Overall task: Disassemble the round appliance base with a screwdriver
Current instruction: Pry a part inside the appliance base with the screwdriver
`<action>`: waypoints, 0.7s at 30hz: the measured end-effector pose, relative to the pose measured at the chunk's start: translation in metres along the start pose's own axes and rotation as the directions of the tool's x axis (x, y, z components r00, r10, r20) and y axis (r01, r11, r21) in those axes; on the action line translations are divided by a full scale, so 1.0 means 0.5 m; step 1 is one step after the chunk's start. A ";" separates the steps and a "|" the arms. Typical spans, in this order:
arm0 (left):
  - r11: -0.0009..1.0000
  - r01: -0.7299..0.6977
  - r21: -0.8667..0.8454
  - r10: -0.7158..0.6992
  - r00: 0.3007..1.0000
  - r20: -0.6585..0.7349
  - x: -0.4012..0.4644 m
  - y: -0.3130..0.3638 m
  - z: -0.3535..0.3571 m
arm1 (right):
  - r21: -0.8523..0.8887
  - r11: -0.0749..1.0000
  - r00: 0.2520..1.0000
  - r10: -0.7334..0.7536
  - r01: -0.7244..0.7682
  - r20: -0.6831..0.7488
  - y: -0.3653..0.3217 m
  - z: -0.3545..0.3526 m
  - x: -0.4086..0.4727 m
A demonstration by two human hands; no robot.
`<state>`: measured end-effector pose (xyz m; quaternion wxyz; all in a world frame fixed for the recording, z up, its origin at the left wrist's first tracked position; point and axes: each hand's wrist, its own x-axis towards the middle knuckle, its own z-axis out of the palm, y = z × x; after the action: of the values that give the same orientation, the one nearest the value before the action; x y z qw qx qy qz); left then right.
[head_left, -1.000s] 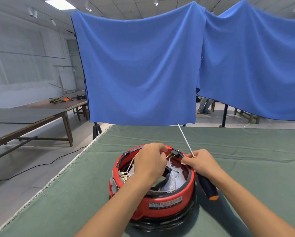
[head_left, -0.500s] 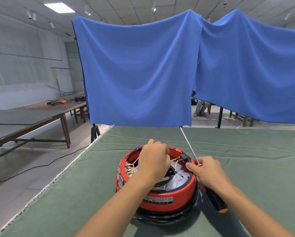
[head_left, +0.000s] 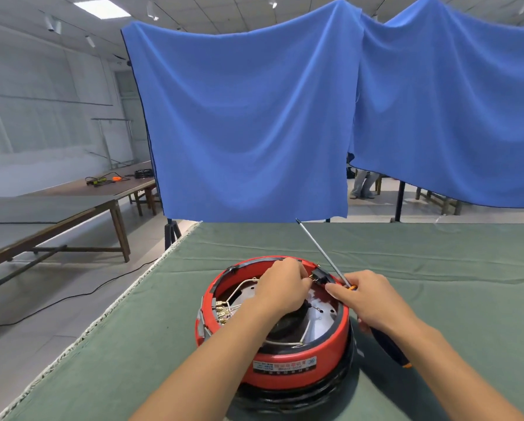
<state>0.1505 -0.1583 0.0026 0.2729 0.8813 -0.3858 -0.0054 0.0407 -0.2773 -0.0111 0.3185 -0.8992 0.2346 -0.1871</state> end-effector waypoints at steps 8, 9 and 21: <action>1.000 0.015 -0.008 -0.015 0.998 -0.061 0.024 -0.018 0.020 | -0.282 0.959 0.998 0.033 -0.018 0.049 -0.014 -0.045 -0.024; 1.000 0.012 0.020 -0.010 0.997 -0.074 0.025 -0.018 0.021 | -0.288 0.957 0.996 0.053 -0.032 0.066 -0.017 -0.056 -0.029; 0.995 0.093 -0.028 -0.096 0.985 -0.143 0.024 -0.018 0.025 | -0.491 0.866 0.979 0.168 -0.091 0.116 -0.043 -0.106 -0.080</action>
<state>0.1626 -0.1674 -0.0101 0.3090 0.8937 -0.3226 0.0415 -0.0115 -0.2666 0.0340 0.1130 -0.9441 0.3083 -0.0301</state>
